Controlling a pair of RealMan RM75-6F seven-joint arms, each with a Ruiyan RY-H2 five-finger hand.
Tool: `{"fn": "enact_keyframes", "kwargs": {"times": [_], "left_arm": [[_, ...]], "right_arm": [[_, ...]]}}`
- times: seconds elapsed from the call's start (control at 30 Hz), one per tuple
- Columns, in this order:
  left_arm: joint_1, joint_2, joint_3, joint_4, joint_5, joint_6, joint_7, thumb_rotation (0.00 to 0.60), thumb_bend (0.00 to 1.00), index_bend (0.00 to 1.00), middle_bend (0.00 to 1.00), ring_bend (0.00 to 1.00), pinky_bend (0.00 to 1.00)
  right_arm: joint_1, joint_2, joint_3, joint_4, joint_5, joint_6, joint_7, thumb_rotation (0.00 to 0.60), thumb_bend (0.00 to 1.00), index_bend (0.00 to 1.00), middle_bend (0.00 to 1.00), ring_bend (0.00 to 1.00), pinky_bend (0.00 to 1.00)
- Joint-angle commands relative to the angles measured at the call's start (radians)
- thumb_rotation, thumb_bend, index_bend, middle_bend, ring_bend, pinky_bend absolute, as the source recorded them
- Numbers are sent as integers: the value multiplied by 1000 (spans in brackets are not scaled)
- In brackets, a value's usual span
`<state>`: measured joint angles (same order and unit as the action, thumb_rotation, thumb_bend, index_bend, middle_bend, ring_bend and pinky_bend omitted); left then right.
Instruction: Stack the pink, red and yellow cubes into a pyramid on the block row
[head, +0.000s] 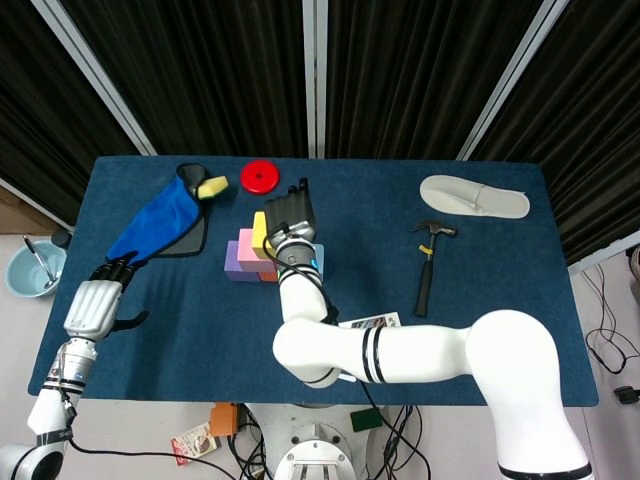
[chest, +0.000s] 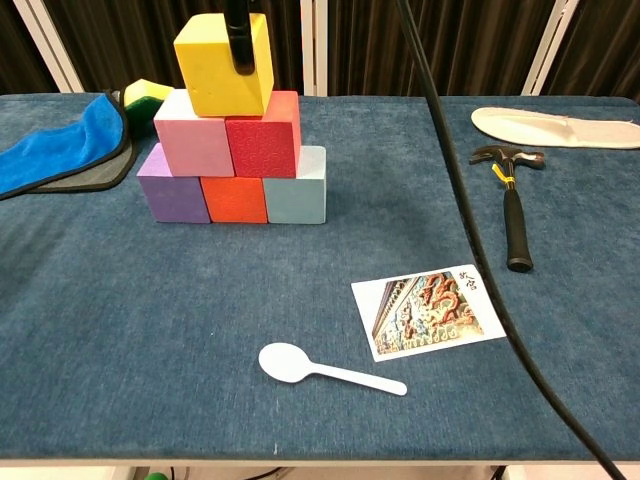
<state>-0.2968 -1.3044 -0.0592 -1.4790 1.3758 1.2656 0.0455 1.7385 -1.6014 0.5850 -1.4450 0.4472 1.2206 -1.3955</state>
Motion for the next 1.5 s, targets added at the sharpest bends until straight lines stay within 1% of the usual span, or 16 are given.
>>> {"fn": "enact_keyframes", "kwargs": {"times": [0.03,0.53,0.63,0.7,0.8,0.87,0.93,1.07,1.2,1.33,1.5], "left_arm": [[0,0,-1,0,0,-1,-1,600,159,166,71,108,199],[0,-4,-4,7,-1,-10,-2,600,158,166,71,108,200],[-1,-5,-5,10,-2,-13,-3,600,158,166,72,108,200],[-1,-6,-6,12,-3,-14,-4,600,158,166,71,108,200],[-1,-6,-7,15,-4,-15,-5,600,159,166,72,108,199],[-2,-7,-8,16,-4,-16,-5,600,159,166,71,108,200],[-3,-7,-9,15,-3,-16,-4,600,159,166,71,108,200],[-4,-5,-10,13,-1,-15,-2,600,159,166,71,108,200],[-4,-4,-11,12,-2,-15,0,600,158,166,71,108,200],[-5,-3,-12,9,0,-15,2,600,158,166,71,108,200],[-4,-2,-12,6,-1,-14,3,600,158,166,71,108,200]], "right_arm": [[-5,-4,8,0,-5,5,-7,600,285,365,338,108,10],[-28,-27,48,9,-16,9,-38,600,284,363,338,108,10],[-28,-32,44,16,-26,15,-51,600,285,357,333,107,9],[-29,-38,46,21,-29,17,-55,600,283,337,323,107,9],[-32,-43,53,23,-31,17,-59,600,261,274,287,96,7],[-35,-44,59,19,-32,16,-61,600,216,218,261,89,1],[-39,-43,68,16,-34,13,-55,600,183,190,250,89,0],[-45,-39,74,4,-46,14,-54,600,131,163,239,89,0],[-46,-37,76,-1,-42,25,-66,600,123,161,256,89,0],[-43,-39,77,0,-44,39,-75,600,135,166,287,90,0],[-44,-44,78,4,-56,47,-78,600,176,252,333,90,0]]}}
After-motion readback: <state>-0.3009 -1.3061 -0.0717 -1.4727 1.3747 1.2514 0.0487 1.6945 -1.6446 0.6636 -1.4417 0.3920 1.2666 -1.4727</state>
